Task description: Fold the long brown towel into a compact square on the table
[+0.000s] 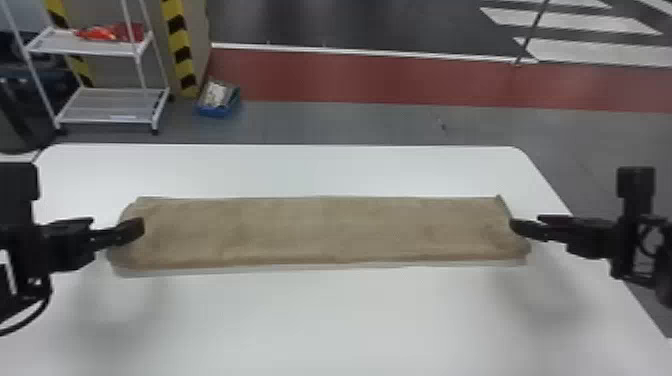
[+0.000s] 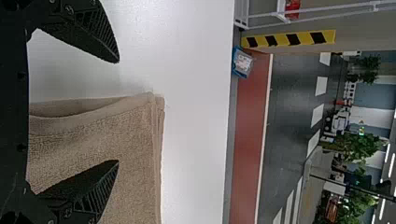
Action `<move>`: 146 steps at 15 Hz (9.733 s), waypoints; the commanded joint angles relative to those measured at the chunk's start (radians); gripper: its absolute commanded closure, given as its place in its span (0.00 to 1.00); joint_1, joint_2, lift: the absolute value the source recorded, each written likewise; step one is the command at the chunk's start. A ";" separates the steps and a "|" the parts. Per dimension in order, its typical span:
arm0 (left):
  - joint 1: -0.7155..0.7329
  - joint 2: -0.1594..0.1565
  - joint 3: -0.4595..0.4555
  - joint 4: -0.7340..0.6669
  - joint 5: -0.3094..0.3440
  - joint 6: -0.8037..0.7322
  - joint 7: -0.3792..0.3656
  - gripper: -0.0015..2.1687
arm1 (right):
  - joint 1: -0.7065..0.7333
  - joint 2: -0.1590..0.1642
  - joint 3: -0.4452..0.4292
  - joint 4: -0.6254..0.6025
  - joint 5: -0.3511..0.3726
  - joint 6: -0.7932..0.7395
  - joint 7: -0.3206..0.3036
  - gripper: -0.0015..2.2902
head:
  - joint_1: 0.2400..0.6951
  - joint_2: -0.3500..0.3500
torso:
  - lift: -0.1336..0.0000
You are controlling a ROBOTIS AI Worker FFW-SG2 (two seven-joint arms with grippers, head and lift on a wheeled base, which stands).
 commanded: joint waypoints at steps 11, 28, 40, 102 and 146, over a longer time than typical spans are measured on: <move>0.012 -0.002 0.005 -0.015 -0.019 0.000 -0.002 0.08 | -0.003 0.000 0.003 0.000 0.010 -0.003 0.003 0.10 | 1.00 0.33 | 0.04; 0.029 -0.011 -0.032 0.002 -0.040 -0.034 -0.009 0.25 | 0.005 0.010 0.003 0.024 0.010 -0.049 0.001 0.10 | 1.00 0.32 | 0.04; 0.038 -0.011 -0.055 -0.008 -0.068 -0.010 -0.043 0.49 | 0.003 0.010 0.006 0.018 0.010 -0.037 0.001 0.10 | 1.00 0.29 | 0.04; -0.132 -0.310 -0.465 -0.070 0.423 -0.043 0.364 0.65 | 0.324 0.211 -0.145 -0.203 -0.393 -0.432 -0.166 0.03 | 1.00 0.00 | 0.04; -0.012 -0.043 -0.387 -0.077 0.247 -0.286 0.267 0.04 | 0.514 0.341 0.175 -0.735 -0.264 0.016 -0.444 0.66 | 1.00 0.36 | 0.04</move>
